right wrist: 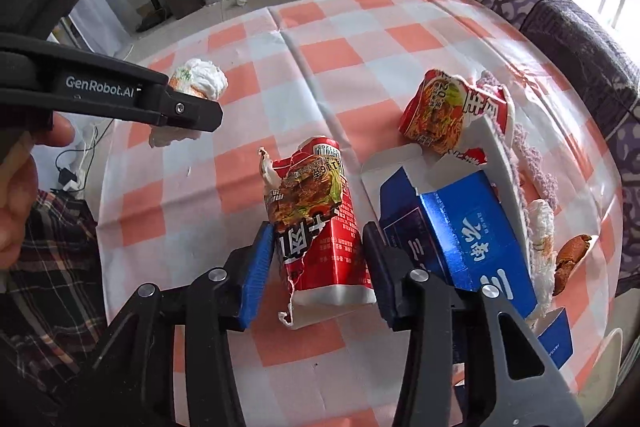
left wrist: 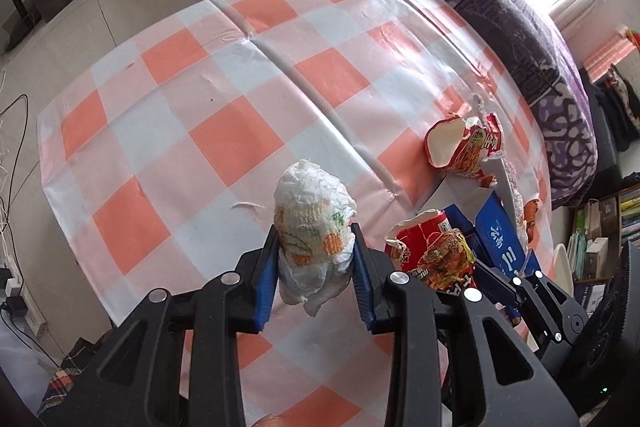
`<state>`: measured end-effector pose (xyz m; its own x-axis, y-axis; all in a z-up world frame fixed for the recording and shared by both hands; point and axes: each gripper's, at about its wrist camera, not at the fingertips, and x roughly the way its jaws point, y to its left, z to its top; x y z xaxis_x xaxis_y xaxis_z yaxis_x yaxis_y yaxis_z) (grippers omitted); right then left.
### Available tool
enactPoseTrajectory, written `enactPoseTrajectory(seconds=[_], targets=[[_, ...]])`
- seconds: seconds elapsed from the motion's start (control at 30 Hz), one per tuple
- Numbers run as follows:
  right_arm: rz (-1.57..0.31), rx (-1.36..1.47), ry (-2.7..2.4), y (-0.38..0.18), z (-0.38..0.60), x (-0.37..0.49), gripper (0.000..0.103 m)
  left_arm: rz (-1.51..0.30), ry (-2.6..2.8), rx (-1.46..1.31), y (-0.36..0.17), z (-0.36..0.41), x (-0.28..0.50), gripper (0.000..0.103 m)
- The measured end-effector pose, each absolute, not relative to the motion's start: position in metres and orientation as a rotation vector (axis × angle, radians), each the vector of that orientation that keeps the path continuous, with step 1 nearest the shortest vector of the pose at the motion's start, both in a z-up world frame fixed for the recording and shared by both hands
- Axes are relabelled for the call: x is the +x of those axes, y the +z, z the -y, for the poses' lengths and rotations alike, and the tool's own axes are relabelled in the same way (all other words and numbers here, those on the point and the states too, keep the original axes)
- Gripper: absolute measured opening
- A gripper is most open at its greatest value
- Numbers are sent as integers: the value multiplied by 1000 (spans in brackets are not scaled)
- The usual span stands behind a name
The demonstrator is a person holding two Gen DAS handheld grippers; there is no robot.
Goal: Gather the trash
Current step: 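Carry the red packet and white bag over the bin with both tools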
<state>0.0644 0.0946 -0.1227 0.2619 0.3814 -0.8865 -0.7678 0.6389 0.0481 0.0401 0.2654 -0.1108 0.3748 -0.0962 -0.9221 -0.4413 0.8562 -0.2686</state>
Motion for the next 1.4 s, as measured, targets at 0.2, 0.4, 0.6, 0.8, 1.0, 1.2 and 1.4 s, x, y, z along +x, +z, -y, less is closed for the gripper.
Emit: enactPoseTrajectory(seconds=[0.2,0.4,0.6,0.8,1.0,1.2,1.4], targets=[[-944,-373,752,-95,-78,68,41,-1075,257,-491,-92,-256,39,33],[-816,-317,641,-57,-51,66,41,-937,272,-416,-64,-230,39,33],[-767,-237,503,-30,-12,71,41,-841,246,-372,-38,-195,42,33],[-760,-150,355,-13,36,76,41,-799,199,-301,-20,-153,49,33],[-754,-106,242,-5,82,75,41,-803,144,-256,-18,-111,56,33],[-748,-74,140,0,131,71,41,-811,75,-218,-15,-63,65,33],[-787,2,31,-6,192,72,42,-813,-2,-173,-10,-11,72,33]])
